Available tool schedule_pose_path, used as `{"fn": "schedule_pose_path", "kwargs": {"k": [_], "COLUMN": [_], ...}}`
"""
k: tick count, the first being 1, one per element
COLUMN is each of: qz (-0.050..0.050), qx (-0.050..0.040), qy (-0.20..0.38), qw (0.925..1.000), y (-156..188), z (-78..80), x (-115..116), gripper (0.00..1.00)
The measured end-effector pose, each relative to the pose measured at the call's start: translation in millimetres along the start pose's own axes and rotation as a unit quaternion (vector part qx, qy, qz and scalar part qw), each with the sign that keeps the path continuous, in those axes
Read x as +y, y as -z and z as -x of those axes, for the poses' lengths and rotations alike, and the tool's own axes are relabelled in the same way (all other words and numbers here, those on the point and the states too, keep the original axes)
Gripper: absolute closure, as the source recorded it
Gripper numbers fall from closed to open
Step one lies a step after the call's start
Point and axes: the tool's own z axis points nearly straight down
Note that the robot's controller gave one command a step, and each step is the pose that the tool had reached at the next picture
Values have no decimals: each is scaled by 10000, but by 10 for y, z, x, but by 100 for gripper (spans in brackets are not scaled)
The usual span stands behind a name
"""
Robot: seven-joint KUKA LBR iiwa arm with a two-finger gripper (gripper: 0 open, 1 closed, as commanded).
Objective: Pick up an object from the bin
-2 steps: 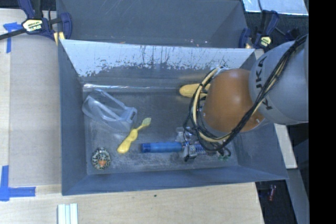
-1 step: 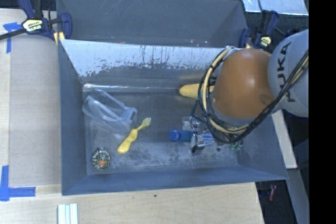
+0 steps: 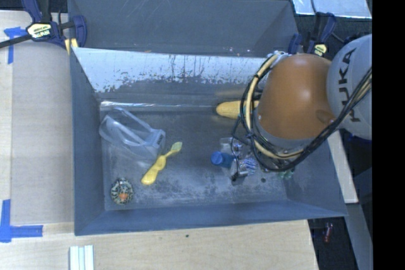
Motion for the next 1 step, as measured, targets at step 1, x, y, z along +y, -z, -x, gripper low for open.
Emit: {"fn": "schedule_pose_path", "kwargs": {"k": [1], "qz": [-3], "qx": [-4], "qy": [-30], "qw": [10000], "y": [789], "z": [34], "x": [-61], "gripper": [100]}}
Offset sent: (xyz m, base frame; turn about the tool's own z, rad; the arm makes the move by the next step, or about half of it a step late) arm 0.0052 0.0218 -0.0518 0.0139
